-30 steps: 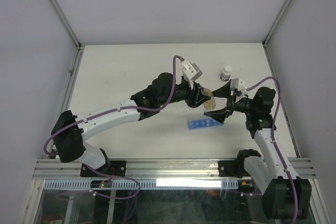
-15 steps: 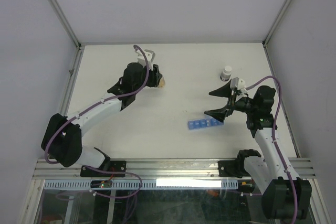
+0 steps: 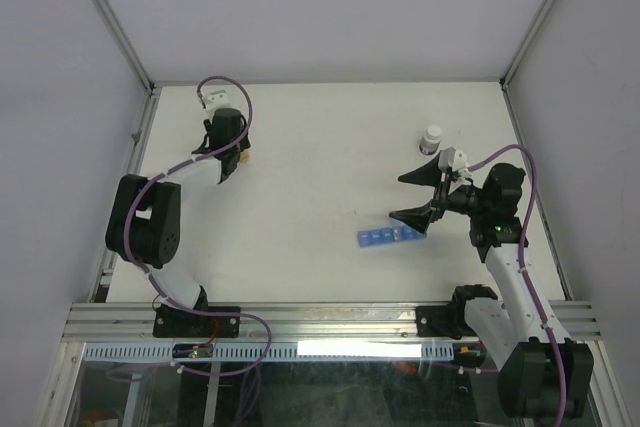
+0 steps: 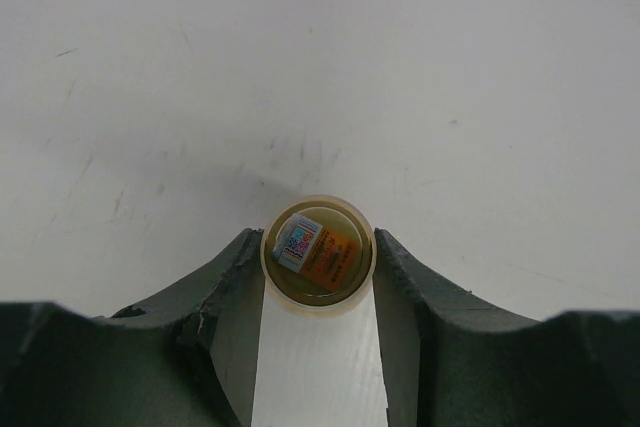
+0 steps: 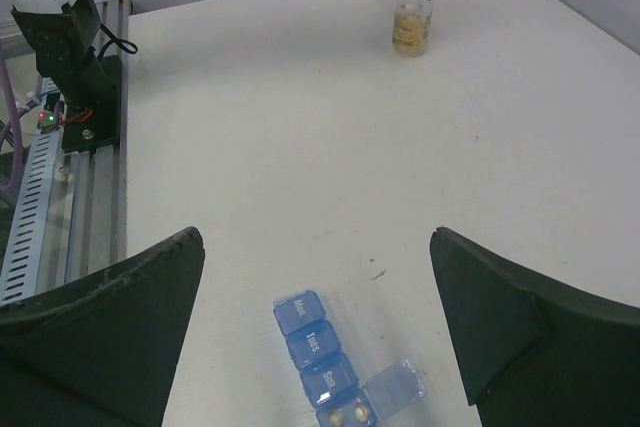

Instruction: Sort the pills into containers

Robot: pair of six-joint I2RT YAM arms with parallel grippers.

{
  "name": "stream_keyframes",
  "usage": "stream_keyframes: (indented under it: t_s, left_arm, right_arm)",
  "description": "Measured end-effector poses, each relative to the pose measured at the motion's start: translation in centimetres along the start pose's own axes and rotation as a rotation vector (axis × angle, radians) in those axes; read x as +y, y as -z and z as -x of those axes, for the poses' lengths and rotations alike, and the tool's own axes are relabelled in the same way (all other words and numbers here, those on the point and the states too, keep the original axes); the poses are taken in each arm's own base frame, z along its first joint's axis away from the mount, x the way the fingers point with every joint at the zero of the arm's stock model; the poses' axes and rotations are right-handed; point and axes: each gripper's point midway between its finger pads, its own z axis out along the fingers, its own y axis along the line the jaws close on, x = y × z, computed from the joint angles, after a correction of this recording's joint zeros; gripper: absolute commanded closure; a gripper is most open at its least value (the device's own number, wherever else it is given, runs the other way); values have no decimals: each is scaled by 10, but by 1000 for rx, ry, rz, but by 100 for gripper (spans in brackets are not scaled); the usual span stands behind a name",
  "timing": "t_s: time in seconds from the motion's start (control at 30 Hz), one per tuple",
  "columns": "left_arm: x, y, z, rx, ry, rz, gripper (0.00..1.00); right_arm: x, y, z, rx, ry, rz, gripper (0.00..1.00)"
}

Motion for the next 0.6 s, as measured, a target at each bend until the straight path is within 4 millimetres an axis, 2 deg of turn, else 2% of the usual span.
stream_keyframes:
  t_s: [0.07,0.13,0.23,0.27,0.3,0.47,0.53,0.6]
  left_arm:
    - [9,-6,-3,-3,14,58,92]
    - [15,-8,-4,-14,33,105,72]
    - [22,-12,-2,-31,59,156,21]
    - [24,-13,-1,-36,67,170,8]
    - [24,-13,-1,-37,73,174,2]
    - [24,-8,4,-44,115,182,1]
    - [18,0,14,-54,128,149,1]
    - [5,15,30,-82,139,84,1]
  right_arm:
    - [0,0,0,0,0,0,1]
    - [0,0,0,0,0,0,1]
    - [0,0,0,0,0,0,1]
    - [0,0,0,0,0,0,1]
    - [0,0,0,0,0,0,1]
    - [1,0,-1,2,-1,5,1]
    - [3,0,-1,9,-2,21,1]
    - [4,1,-1,22,8,40,1]
